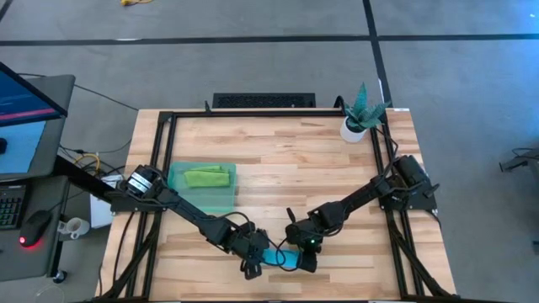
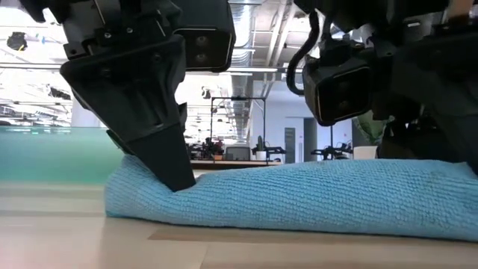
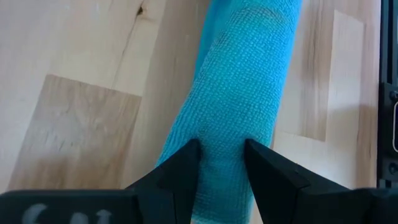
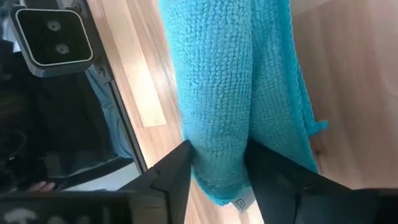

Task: Roll microfiber towels into tight, uniform cylinder then place into a basket
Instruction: Roll the blue towel

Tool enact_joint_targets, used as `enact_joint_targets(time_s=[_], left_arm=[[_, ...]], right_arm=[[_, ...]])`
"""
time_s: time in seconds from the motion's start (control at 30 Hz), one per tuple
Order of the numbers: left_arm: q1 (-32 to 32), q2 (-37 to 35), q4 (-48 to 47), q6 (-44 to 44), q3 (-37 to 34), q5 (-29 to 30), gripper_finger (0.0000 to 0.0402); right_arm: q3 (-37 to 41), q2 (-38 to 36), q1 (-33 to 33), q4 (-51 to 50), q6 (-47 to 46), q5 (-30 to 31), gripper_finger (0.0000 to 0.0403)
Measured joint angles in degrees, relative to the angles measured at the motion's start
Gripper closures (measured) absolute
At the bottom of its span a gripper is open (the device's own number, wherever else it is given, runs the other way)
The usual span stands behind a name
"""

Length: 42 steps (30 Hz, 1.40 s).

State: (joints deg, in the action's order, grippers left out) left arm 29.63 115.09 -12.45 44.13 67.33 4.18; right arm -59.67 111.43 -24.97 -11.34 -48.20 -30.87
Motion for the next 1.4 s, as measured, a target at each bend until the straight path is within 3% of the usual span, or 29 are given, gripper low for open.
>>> enact_joint_targets(time_s=[0.17, 0.27, 0.43, 0.57, 0.63, 0.73, 0.93, 1.07, 1.27, 1.4], left_arm=[[0.00, 0.09, 0.98, 0.15, -0.02, 0.30, 0.0272], [-0.06, 0.11, 1.07, 0.14, -0.04, 0.47, 0.0272], [-0.37, 0.11, 1.46, 0.16, -0.11, 0.40, 0.0272], [-0.39, 0.11, 1.74, 0.16, -0.16, 0.82, 0.0272], [-0.42, 0.11, 1.73, 0.16, -0.17, 0.95, 0.0272], [-0.42, 0.13, 1.79, 0.14, -0.17, 1.05, 0.0272], [-0.44, 0.13, 2.00, 0.14, -0.20, 1.08, 0.0272], [-0.44, 0.13, 2.40, 0.14, -0.22, 1.16, 0.0272], [-0.55, 0.17, 2.95, 0.14, -0.20, 1.23, 0.0272], [-0.64, 0.19, 2.95, 0.14, -0.20, 1.28, 0.0272]], right_arm=[[0.16, -2.39, 0.76, -4.46, 3.95, 1.22, 0.0217], [0.32, -5.83, 1.20, -11.89, 7.05, 6.59, 0.0218], [0.34, -14.47, 1.17, -23.26, 8.54, 19.98, 0.0224], [0.27, -21.22, -2.48, -22.98, 9.23, 33.09, 0.0228], [0.37, -23.35, -5.48, -19.95, 10.23, 37.93, 0.0230], [4.71, -25.37, -9.82, -6.82, 13.95, 42.67, 0.0237], [15.41, -23.85, -13.42, 23.40, 18.19, 39.54, 0.0252], [19.93, -23.96, -12.94, 32.57, 15.62, 38.51, 0.0262], [23.99, -23.59, -11.92, 37.10, 10.31, 38.42, 0.0274], [24.76, -19.45, -11.82, 40.80, 7.93, 37.30, 0.0280]])
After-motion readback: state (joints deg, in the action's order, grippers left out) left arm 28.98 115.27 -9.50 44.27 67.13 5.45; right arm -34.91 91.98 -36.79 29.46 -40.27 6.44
